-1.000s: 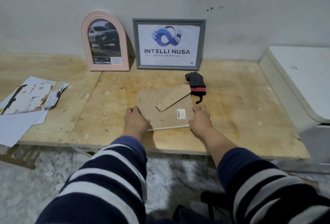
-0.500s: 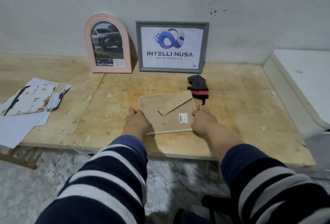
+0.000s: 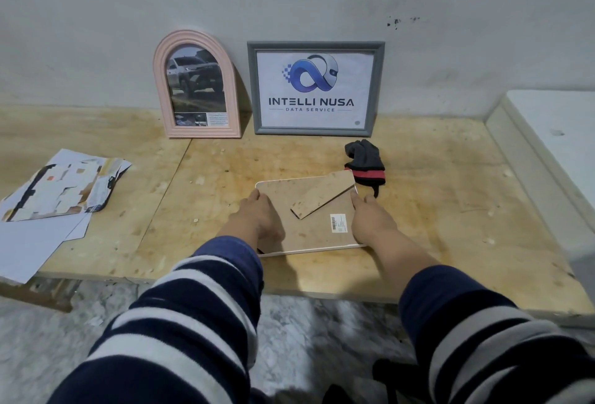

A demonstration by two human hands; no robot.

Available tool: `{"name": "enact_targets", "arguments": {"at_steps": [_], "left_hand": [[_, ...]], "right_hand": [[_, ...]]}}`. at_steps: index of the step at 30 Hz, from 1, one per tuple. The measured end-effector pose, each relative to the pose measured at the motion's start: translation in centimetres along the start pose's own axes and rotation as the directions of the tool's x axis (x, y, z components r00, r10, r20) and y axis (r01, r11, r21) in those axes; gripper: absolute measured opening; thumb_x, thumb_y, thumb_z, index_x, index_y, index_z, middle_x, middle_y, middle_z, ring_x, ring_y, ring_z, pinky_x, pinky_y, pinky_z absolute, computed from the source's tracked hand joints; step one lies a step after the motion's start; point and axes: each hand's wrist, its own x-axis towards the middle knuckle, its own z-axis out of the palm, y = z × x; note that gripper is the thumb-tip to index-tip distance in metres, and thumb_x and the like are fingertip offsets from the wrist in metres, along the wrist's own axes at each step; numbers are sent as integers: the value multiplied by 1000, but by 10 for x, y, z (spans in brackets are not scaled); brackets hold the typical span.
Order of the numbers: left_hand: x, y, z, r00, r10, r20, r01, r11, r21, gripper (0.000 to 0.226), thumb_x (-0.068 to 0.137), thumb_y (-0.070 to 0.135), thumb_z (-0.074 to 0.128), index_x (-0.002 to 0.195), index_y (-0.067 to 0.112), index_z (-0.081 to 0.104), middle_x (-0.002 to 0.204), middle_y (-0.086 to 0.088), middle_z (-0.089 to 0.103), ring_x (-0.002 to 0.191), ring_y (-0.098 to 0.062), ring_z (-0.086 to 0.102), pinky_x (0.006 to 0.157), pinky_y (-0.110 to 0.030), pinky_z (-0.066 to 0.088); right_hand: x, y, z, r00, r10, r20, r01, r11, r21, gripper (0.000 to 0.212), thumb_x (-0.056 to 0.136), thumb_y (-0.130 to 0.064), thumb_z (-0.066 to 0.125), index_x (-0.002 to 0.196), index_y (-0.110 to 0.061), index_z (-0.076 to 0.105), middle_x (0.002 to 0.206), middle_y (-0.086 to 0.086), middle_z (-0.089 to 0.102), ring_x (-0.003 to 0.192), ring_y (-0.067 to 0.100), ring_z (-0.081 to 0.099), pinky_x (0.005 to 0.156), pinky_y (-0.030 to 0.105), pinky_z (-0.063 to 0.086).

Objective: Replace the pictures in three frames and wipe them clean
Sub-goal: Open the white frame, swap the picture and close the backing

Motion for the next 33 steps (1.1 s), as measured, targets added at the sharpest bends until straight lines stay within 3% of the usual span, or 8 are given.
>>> {"name": "enact_targets", "arguments": {"at_steps": [3, 6, 11, 15, 20, 25, 28, 33], "left_hand": [[0, -4, -8, 1000, 22, -7, -21, 995, 96, 79, 73, 38, 76, 139, 17, 38, 143, 3, 32, 131, -24, 31, 107, -45, 34], [-4, -8, -16, 998, 57, -15, -51, 967, 250, 87, 71, 57, 74, 143, 24, 36, 150, 7, 28, 138, -23, 21, 109, -46, 27], [1, -14, -15, 997, 80, 8, -80, 974, 214, 92, 68, 58, 77, 143, 24, 34, 158, 9, 16, 144, -24, 9, 112, -50, 24], [3, -13, -20, 995, 98, -19, -93, 978, 184, 94, 62, 56, 81, 138, 23, 37, 143, 3, 41, 139, -23, 22, 111, -44, 24], [8, -14, -21, 991, 123, -56, -103, 956, 275, 100, 54, 66, 79, 137, 28, 38, 139, 2, 47, 134, -22, 32, 108, -42, 23], [10, -10, -21, 989, 144, -38, -123, 931, 344, 109, 58, 66, 78, 146, 26, 28, 143, 2, 39, 133, -22, 33, 110, -44, 22], [13, -6, -25, 989, 150, -17, -135, 927, 349, 107, 57, 62, 81, 144, 23, 32, 139, 0, 36, 131, -23, 32, 109, -43, 25], [21, 4, -28, 983, 163, 84, -181, 938, 297, 122, 56, 47, 89, 151, 11, 21, 159, 4, 15, 142, -21, 23, 115, -44, 29]], "right_hand": [[3, 2, 5, 999, -8, -41, 8, 1000, 0, 70, 92, -1, 37, 155, -20, 11, 144, 7, 33, 108, 30, 55, 73, 34, 44], [4, 2, 7, 996, 5, -87, 2, 996, 89, 69, 90, -3, 40, 152, -22, 19, 145, 3, 38, 108, 31, 57, 75, 35, 46], [10, -2, 5, 999, 18, -46, -15, 997, 77, 77, 89, -5, 42, 155, -24, 6, 143, 5, 38, 106, 30, 57, 68, 34, 43], [12, 1, 4, 999, 10, -35, -5, 993, 121, 74, 89, -8, 45, 154, -25, 12, 141, 3, 41, 106, 28, 57, 69, 34, 43], [16, 4, -5, 1000, -19, 19, 16, 991, 131, 73, 89, -4, 39, 154, -26, 15, 140, 3, 46, 111, 27, 54, 78, 33, 46], [17, -1, -13, 999, -20, 38, 20, 1000, 8, 73, 87, -4, 41, 153, -24, 17, 120, 6, 58, 100, 27, 58, 71, 32, 46], [15, -2, -12, 999, -14, 38, 13, 1000, 28, 71, 86, -7, 45, 150, -23, 20, 107, 6, 61, 83, 24, 55, 66, 33, 46], [17, -1, -13, 997, -26, 71, 22, 998, 60, 82, 85, -9, 46, 152, -30, 4, 109, 7, 60, 81, 26, 54, 67, 34, 47]]}}
